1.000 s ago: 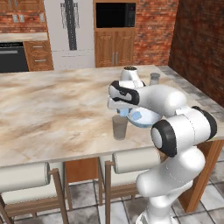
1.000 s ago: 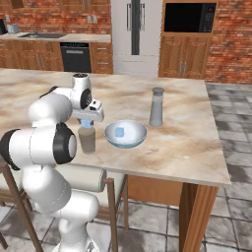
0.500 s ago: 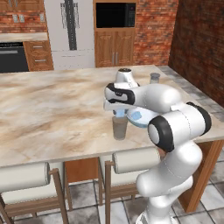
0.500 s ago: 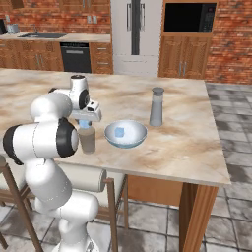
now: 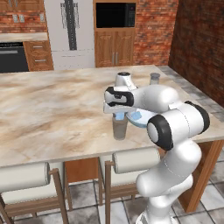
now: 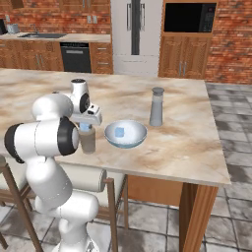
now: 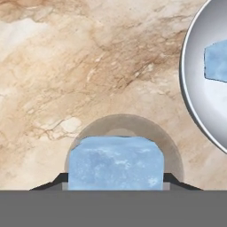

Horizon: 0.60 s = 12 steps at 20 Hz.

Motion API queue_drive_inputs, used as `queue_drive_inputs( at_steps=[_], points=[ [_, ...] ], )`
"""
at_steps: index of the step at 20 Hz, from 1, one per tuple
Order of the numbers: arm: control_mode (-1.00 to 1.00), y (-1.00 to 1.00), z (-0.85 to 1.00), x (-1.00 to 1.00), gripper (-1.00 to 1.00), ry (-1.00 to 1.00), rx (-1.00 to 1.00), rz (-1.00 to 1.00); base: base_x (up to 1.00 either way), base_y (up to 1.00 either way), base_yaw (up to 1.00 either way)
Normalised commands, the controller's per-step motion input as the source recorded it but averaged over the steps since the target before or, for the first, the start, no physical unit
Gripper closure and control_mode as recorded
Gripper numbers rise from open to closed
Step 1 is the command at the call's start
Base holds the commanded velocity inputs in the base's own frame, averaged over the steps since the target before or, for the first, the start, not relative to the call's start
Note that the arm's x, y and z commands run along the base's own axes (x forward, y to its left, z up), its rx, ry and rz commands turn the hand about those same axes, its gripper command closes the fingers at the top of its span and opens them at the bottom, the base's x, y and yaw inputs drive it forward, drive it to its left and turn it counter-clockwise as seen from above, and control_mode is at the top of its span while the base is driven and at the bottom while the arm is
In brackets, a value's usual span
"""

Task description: There are two ice cubes in the ice bowl. Place both ice cubes in the glass cup.

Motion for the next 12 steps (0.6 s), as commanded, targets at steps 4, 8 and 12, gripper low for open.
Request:
queue_drive_inputs(
  at_steps=[4, 8, 12],
  points=[
    [-1.0, 0.0, -0.08, 0.05, 1.0, 0.0, -0.01, 0.0, 0.0, 0.0, 0.0],
    [-1.0, 0.0, -0.04, 0.11, 1.0, 0.0, -0.01, 0.0, 0.0, 0.0, 0.0],
    [-1.0, 0.0, -0.01, 0.07, 1.0, 0.0, -0.01, 0.0, 0.0, 0.0, 0.0]
  ],
)
